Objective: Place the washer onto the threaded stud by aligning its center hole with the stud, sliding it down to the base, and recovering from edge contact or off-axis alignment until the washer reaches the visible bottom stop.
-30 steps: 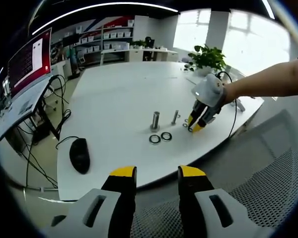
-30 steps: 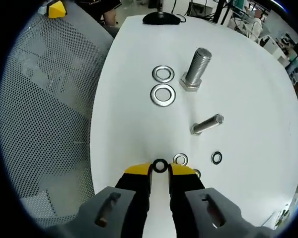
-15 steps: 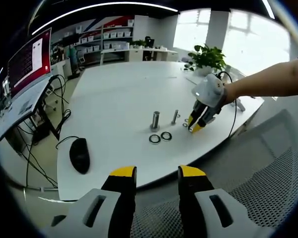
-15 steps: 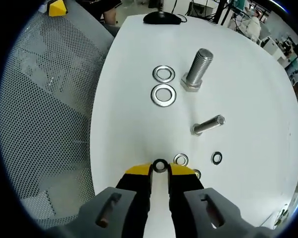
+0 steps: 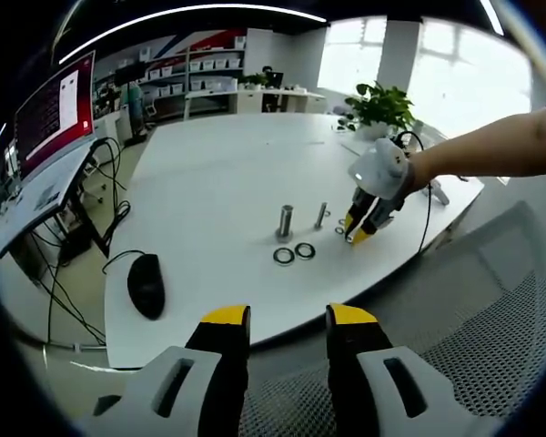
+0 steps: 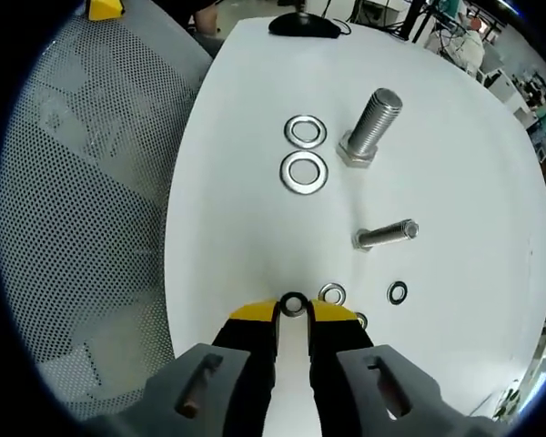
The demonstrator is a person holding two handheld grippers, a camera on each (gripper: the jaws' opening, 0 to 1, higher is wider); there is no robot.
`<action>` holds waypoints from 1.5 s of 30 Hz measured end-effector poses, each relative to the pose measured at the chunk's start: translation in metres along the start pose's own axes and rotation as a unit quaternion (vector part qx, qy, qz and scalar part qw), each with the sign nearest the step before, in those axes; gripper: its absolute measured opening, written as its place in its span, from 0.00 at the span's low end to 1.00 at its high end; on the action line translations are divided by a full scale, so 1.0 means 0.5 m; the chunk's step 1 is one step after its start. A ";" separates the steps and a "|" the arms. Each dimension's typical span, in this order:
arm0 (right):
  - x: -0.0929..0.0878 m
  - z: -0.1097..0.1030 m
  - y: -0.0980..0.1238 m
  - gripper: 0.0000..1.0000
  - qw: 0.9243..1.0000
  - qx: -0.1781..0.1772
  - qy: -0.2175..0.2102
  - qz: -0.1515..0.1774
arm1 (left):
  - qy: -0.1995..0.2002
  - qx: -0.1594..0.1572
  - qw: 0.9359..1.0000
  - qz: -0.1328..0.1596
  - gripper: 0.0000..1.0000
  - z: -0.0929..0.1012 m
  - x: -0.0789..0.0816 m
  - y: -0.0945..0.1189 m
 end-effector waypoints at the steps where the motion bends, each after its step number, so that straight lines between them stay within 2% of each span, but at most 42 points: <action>1: 0.000 0.000 0.000 0.13 1.000 0.000 -0.001 -0.001 | 0.000 0.000 1.000 0.000 0.32 0.000 0.000 0.000; 8: -0.002 0.001 0.001 0.13 1.000 0.003 -0.011 -0.002 | 0.001 0.001 1.000 0.001 0.32 0.001 0.000 0.000; 23: 0.000 0.002 0.000 0.13 1.000 0.007 0.008 -0.015 | 0.002 0.002 1.000 0.001 0.32 0.001 0.000 0.000; 29: -0.002 0.005 0.002 0.13 1.000 0.014 -0.020 -0.006 | 0.002 0.002 1.000 0.000 0.32 0.001 -0.001 0.000; 33: 0.001 0.001 0.004 0.13 1.000 0.015 -0.018 -0.010 | 0.002 0.003 1.000 0.000 0.32 0.001 -0.001 0.000; 35: -0.001 0.004 0.004 0.13 0.999 0.018 -0.042 -0.003 | 0.002 0.003 1.000 0.000 0.32 0.000 -0.001 0.000; 40: -0.014 0.006 0.012 0.13 0.999 0.014 -0.042 -0.001 | 0.002 0.002 1.000 -0.001 0.32 0.000 -0.001 -0.001; 45: -0.009 0.007 0.038 0.13 0.999 0.015 -0.044 0.005 | 0.002 0.002 1.000 -0.001 0.32 -0.001 -0.001 -0.001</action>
Point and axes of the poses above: the point that each gripper's makers call its tool centre point, and the gripper's own axes: y roughly backward along the fingers, z roughly to its right, x roughly out of its top, the point moved 7 cm from there along y, roughly backward along the fingers, and after that the axes turned 11 degrees about y, right-handed, at the moved point
